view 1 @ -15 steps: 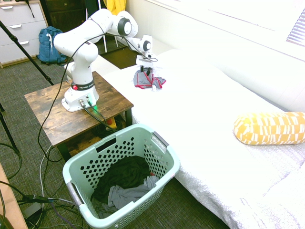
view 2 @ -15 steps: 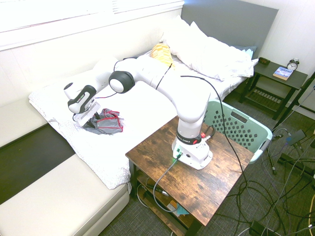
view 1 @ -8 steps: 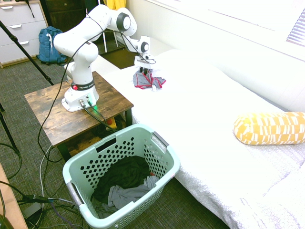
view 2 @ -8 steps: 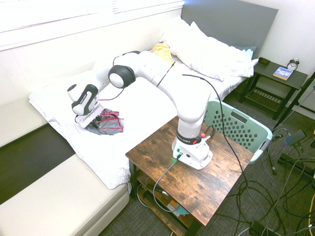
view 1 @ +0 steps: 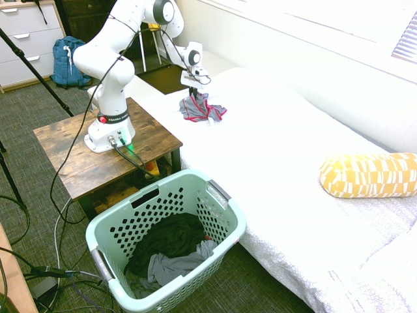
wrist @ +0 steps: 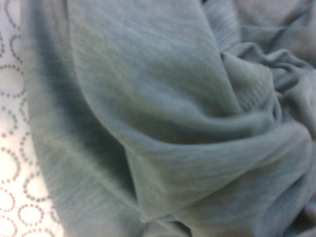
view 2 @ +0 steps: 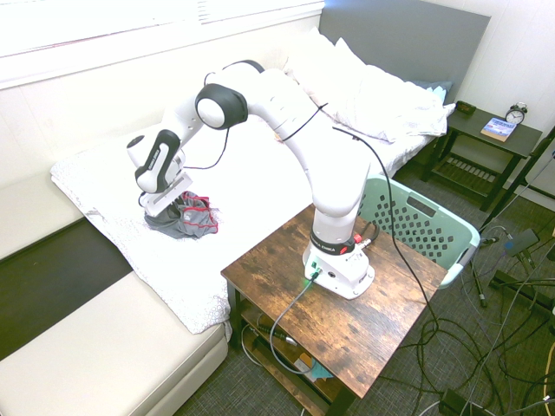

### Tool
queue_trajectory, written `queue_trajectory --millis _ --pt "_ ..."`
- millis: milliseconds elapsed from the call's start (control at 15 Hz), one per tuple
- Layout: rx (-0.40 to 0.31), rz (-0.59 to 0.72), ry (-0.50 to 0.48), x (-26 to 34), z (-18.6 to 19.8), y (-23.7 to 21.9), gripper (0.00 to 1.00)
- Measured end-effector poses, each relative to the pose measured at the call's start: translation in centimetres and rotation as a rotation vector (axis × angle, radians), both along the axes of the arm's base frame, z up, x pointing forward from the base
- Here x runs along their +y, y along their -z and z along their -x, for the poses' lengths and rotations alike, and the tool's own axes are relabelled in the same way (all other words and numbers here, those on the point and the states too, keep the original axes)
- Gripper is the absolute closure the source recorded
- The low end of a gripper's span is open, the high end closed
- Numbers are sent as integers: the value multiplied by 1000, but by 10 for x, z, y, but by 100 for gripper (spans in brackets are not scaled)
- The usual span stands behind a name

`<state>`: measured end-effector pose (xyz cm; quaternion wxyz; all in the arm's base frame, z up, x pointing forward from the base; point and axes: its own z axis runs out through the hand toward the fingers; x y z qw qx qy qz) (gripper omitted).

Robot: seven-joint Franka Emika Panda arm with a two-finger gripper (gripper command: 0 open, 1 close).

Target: Put my clothes in the laundry bag

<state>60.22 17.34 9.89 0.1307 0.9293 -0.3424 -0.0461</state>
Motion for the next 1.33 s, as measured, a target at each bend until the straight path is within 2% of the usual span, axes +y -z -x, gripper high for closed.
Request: queue_trajectory --millis 200,267,400,533,733,867,1000,1200,1333 --pt "6 22 -33 -49 -21 -112 100" --pt "40 43 -61 -70 -19 -148 100" --pt "148 99 -110 -117 2 -214 100" --pt "290 147 -132 -165 40 -261 100" --pt "548 187 -53 -247 123 -314 100" --pt "700 186 66 -304 190 -341 100" --pt "813 187 207 -357 263 -354 100" --pt "935 225 422 -431 388 -360 100" --pt "909 308 513 -474 468 -355 100"
